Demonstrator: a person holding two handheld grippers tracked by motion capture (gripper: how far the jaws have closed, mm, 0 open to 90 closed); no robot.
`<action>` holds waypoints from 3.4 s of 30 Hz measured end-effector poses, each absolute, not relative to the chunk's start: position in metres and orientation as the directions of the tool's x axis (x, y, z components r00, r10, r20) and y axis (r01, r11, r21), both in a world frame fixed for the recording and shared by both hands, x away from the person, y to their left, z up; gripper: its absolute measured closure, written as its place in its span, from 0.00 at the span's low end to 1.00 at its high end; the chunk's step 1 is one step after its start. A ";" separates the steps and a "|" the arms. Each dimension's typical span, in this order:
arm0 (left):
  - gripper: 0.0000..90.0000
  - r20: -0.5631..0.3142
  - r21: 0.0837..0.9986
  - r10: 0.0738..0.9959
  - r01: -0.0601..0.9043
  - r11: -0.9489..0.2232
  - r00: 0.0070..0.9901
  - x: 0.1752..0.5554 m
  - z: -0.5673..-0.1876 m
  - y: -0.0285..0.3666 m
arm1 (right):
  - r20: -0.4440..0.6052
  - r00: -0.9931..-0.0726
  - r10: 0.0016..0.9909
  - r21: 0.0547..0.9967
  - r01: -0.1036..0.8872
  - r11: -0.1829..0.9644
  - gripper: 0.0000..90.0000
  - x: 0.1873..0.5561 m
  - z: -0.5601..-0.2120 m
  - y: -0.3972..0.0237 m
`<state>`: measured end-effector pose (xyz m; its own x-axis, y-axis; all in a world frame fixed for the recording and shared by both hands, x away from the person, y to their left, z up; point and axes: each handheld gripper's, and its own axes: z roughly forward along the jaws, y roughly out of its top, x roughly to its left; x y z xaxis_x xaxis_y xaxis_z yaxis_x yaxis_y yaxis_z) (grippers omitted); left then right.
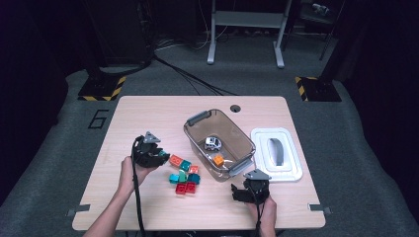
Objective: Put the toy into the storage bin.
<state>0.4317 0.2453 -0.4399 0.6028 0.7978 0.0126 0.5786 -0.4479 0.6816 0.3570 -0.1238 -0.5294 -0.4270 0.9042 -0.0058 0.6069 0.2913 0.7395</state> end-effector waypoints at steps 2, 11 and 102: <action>0.66 0.006 0.690 0.798 0.575 -0.440 0.603 0.433 -0.437 0.244 | -0.006 -0.427 0.904 0.739 0.607 0.291 0.14 0.357 -0.529 -0.124; 0.66 0.010 0.705 0.790 0.556 -0.440 0.613 0.436 -0.420 0.239 | -0.006 -0.427 0.904 0.739 0.607 0.292 0.14 0.357 -0.529 -0.124; 0.58 0.063 0.617 0.636 0.470 -0.630 0.769 0.481 -0.381 0.123 | 0.001 -0.416 0.909 0.744 0.607 0.277 0.15 0.358 -0.530 -0.122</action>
